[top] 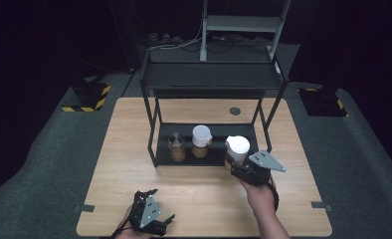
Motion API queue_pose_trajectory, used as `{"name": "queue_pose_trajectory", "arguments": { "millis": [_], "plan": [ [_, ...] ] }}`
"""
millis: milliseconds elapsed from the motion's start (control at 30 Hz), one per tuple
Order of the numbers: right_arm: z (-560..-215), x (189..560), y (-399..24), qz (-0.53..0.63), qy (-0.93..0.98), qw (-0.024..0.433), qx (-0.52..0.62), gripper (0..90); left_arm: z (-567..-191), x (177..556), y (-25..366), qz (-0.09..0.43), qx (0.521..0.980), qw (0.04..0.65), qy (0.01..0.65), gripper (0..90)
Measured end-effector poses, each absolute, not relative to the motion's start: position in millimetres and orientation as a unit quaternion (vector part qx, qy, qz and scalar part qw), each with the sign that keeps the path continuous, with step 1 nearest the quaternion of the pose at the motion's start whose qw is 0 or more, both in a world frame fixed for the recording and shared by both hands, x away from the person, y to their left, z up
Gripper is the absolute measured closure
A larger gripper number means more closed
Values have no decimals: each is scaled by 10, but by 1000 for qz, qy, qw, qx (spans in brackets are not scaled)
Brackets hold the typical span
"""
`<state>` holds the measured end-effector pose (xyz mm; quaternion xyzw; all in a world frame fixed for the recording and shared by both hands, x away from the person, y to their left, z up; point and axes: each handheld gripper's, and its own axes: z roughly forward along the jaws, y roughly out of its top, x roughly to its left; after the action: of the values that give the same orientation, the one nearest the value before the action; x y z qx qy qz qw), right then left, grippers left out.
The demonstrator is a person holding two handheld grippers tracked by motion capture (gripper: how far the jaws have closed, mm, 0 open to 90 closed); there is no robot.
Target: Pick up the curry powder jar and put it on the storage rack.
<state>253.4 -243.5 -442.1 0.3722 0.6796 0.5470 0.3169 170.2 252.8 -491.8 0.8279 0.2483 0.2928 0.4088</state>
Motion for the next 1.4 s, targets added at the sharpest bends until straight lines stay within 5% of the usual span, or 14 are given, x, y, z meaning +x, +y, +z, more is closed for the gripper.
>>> {"name": "queue_pose_trajectory", "arguments": {
  "millis": [1400],
  "plan": [
    [-4485,3110,-2157,527,679,323,396,306,-4937,1691,2558,292,823,418,248,12]
  ]
}}
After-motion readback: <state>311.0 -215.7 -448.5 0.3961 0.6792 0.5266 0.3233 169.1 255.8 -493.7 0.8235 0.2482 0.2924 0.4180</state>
